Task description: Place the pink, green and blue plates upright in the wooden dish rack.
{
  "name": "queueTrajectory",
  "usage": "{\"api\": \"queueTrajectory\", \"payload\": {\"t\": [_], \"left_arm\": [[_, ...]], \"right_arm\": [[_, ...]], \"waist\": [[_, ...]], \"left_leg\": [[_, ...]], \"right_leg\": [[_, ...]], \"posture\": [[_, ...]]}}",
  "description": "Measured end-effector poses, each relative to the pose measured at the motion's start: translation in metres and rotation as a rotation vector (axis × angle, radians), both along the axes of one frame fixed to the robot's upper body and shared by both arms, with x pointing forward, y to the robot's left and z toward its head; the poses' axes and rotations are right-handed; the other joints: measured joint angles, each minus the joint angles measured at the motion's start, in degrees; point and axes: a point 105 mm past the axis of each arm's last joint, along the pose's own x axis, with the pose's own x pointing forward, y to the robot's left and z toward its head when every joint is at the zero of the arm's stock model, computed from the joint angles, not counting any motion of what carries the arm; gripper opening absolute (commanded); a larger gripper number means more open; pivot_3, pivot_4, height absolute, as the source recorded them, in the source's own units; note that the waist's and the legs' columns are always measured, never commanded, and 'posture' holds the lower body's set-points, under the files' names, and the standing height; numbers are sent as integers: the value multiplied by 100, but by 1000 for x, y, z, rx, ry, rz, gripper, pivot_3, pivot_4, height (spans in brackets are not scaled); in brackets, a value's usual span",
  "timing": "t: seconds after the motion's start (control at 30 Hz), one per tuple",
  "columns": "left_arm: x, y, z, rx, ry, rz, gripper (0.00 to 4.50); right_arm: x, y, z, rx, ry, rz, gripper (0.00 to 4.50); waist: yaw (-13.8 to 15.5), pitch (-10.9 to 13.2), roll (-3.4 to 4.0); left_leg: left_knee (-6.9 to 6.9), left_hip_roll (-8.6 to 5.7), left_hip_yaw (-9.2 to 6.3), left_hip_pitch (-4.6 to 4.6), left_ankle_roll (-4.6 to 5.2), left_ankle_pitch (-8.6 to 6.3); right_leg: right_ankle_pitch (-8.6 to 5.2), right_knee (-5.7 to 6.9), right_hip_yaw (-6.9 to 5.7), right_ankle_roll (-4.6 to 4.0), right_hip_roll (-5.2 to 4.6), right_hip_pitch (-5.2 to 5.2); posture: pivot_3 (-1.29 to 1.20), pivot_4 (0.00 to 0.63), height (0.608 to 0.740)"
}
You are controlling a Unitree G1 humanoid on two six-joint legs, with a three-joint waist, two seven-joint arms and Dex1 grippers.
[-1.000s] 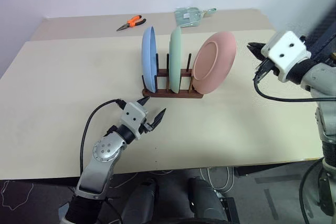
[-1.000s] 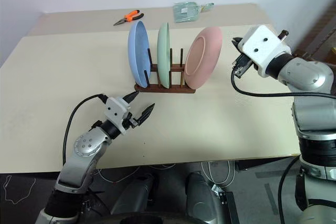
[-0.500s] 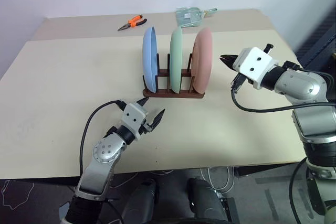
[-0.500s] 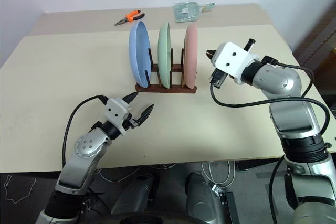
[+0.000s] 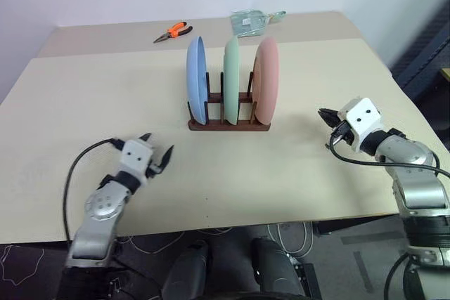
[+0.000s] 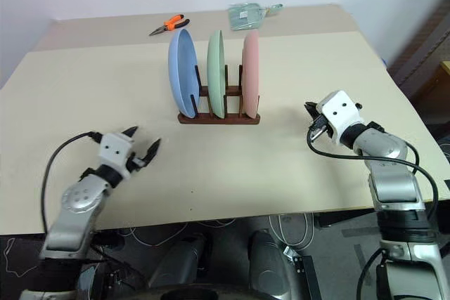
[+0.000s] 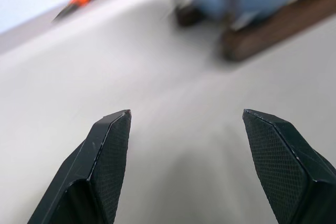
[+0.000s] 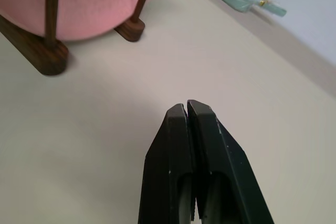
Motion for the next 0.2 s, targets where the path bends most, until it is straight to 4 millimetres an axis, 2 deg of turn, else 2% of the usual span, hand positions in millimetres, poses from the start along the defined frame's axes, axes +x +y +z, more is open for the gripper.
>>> {"api": "queueTrajectory", "payload": {"t": [0.1, 0.2], "left_arm": [[0, 6, 0, -8, -7, 7, 3501], [-1, 3, -3, -12, -2, -4, 3501]], "right_arm": [[-1, 0, 1, 57, 4, 4, 34], [-5, -1, -8, 55, 31, 8, 34]], "waist": [[25, -1, -1], [19, -2, -3]], "left_leg": [[0, -2, 0, 0, 3, -2], [0, -2, 0, 0, 6, -4]], "right_leg": [[0, -3, 0, 0, -2, 3], [0, -4, 0, 1, -2, 3]], "posture": [[0, 150, 740], [0, 150, 740]]}}
